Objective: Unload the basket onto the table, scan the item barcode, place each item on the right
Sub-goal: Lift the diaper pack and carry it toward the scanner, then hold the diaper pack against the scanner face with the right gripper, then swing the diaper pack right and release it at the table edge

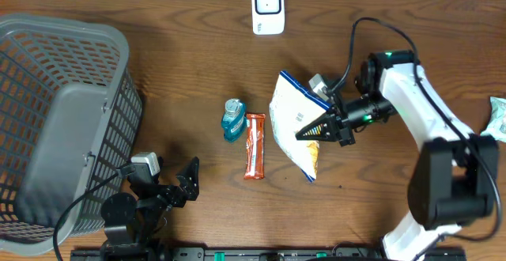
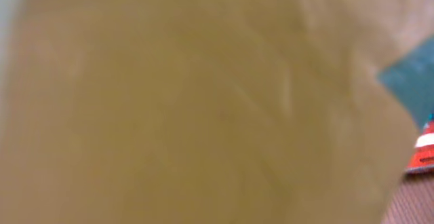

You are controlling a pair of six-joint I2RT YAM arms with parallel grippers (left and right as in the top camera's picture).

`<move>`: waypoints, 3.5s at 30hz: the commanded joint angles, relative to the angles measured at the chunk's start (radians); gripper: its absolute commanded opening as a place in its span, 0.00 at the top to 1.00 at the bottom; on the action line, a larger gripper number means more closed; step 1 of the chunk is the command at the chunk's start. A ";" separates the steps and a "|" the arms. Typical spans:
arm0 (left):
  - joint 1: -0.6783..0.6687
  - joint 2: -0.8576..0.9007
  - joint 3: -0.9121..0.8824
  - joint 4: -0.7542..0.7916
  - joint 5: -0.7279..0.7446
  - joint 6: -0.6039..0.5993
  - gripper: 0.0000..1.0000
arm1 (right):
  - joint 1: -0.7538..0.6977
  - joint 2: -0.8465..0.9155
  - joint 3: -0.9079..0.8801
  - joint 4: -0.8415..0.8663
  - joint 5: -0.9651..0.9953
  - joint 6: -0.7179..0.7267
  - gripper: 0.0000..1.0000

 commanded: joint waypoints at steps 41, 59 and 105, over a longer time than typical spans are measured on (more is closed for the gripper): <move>0.005 -0.002 -0.014 -0.022 0.012 0.009 0.01 | 0.212 -0.014 0.096 1.117 1.320 1.312 0.99; 0.005 -0.002 -0.014 -0.022 0.012 0.009 0.01 | 0.231 0.703 1.006 1.102 1.794 0.928 0.99; 0.005 -0.002 -0.014 -0.022 0.012 0.009 0.01 | -0.528 0.497 0.911 0.491 1.673 1.513 0.99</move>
